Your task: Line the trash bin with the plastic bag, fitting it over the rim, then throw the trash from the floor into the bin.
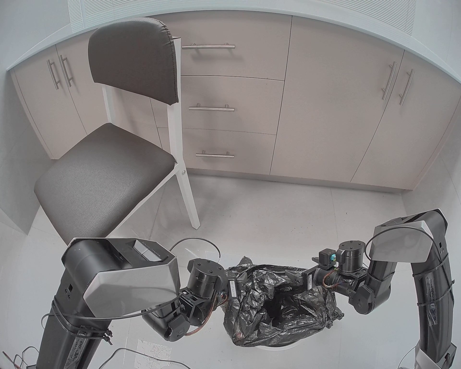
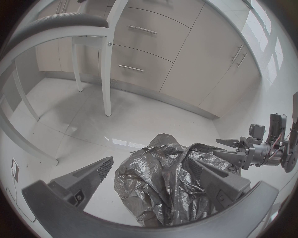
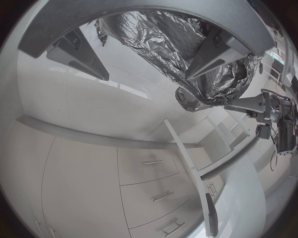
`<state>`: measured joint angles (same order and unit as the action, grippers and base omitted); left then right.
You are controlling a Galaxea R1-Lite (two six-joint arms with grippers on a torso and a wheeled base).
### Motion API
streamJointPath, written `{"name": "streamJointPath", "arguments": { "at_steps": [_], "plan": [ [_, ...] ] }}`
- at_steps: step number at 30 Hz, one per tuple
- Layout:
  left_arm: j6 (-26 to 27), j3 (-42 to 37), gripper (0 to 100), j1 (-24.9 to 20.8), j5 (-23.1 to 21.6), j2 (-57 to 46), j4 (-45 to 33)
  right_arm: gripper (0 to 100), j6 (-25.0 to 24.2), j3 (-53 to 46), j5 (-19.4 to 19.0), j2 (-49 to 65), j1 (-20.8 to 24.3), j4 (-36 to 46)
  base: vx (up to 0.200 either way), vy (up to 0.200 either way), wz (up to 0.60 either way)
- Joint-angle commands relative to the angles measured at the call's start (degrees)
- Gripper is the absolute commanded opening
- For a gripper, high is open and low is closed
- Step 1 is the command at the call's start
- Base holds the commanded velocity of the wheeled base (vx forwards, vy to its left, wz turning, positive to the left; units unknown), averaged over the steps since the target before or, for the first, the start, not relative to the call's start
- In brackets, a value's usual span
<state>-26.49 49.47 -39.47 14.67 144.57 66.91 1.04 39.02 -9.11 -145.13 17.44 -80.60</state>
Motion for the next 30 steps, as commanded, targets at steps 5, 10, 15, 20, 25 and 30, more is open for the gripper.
{"name": "streamJointPath", "arguments": {
  "at_steps": [5, 10, 15, 20, 25, 30],
  "plan": [
    [0.7, 1.7, 100, 0.2, 0.2, 0.5, -4.1, 100, 0.0, 0.0, 0.0, 0.0, 0.3, -0.1, 0.0, 0.0, 0.0],
    [1.2, 1.8, 100, -0.1, -0.2, 0.2, -5.3, 100, 0.0, -0.1, 0.0, 0.0, 0.3, -1.1, 0.0, 0.0, 0.0],
    [6.6, 4.7, 100, 0.3, -0.3, 1.1, -10.0, 100, -0.1, -0.2, 0.0, -0.1, 0.8, -1.5, 0.0, 0.0, 0.0],
    [9.4, 7.6, 100, 1.7, -0.2, 0.8, -16.4, 100, -0.1, -0.2, 0.0, -0.2, 0.8, -1.6, 0.0, 0.0, 0.0],
    [9.5, 12.6, 100, 4.1, 0.2, 1.1, -22.1, 100, -0.1, -0.2, 0.0, -0.2, 0.8, -1.6, 0.0, 0.0, 0.0],
    [9.5, 15.1, 100, 5.3, 0.2, 1.2, -23.2, 100, -0.1, -0.2, 0.0, -0.2, 0.8, -1.7, 0.0, 0.0, 0.0]
  ]
}}
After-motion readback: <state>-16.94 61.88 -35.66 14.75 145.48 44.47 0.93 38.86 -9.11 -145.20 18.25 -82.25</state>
